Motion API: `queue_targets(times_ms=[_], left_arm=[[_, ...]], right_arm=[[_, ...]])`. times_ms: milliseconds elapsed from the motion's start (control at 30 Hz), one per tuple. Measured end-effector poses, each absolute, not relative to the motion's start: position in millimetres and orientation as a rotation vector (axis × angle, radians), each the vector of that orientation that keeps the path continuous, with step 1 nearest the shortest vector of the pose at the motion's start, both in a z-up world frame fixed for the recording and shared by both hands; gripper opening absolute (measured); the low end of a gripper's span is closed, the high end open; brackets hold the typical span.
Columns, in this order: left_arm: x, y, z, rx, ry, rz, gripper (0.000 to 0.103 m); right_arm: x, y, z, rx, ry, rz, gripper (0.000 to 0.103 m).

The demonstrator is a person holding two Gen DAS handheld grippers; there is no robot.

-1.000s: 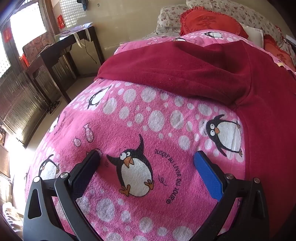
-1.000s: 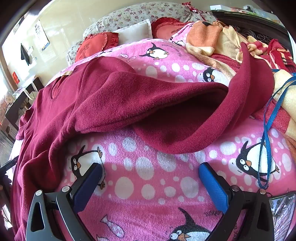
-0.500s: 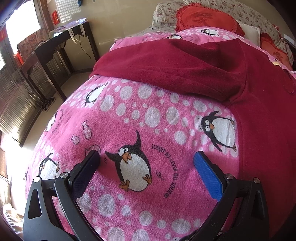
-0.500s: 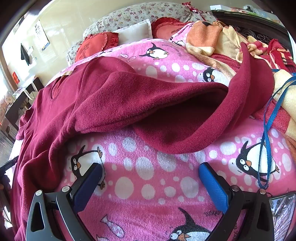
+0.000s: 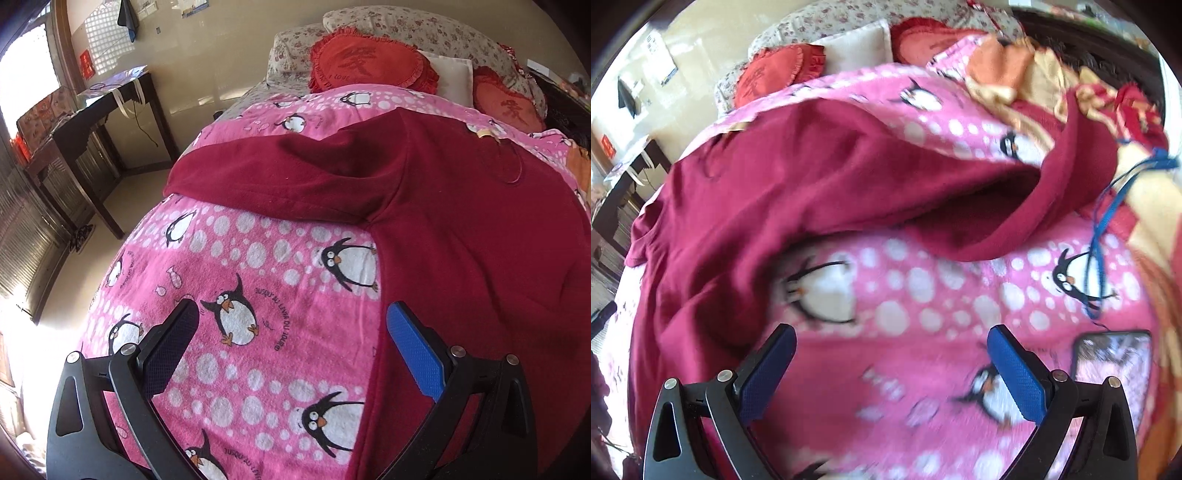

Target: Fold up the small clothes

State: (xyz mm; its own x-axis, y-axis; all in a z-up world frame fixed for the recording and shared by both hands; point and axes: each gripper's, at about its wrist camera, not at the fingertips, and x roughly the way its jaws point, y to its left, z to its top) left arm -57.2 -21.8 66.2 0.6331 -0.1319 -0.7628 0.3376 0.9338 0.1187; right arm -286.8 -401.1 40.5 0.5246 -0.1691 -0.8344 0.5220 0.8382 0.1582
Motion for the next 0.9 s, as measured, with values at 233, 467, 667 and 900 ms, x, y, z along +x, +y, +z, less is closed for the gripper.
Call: queue_targets(times_ms=[233,467,667,900], left_arm=[[-75.8,-45.5,81.7,0.220,0.838,-0.347,0.102],[-95.4,-65.1,93.2,0.248,0.814,-0.412,0.102],[-103.6,-74.0,95.9,0.241,0.826,-0.462,0.102],[-105.6,-84.8,97.4,0.237,0.836,-0.497,0.102]], right_arm=[[-280.9,-347.8,101.9,0.316,0.862,-0.384,0.103],[-253.7,-300.7,120.8,0.283,0.858,-0.378,0.103],[-238.3,-281.1,110.1,0.325,0.868,-0.399,0.103],[-224.4,-271.1,103.3,0.307,0.877,-0.398,0.103]])
